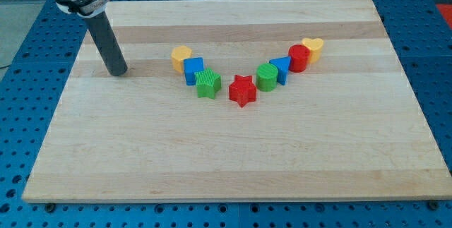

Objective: Move your arm towards the green star

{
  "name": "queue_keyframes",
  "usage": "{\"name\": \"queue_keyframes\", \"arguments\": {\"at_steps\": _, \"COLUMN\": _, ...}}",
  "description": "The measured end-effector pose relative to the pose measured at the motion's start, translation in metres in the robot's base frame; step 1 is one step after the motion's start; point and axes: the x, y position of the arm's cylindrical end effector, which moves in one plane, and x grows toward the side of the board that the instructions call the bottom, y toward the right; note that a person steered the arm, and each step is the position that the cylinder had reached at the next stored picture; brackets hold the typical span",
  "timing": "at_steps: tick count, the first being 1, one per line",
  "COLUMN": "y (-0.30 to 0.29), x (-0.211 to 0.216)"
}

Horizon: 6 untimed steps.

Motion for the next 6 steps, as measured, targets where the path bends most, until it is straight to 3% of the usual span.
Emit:
{"name": "queue_keyframes", "arguments": {"at_steps": 2, "y": -0.003, "x": -0.016}}
{"name": "queue_keyframes", "arguments": {"at_steps": 3, "y": -0.018, "x": 0.018}}
{"name": "queue_keyframes", "arguments": {"at_steps": 4, "y": -0.016, "x": 0.08}}
{"name": "queue_keyframes", "arguments": {"at_steps": 5, "y": 0.035, "x": 0.098}}
{"name": "queue_keyframes", "arguments": {"at_steps": 6, "y": 0.137, "x": 0.106}}
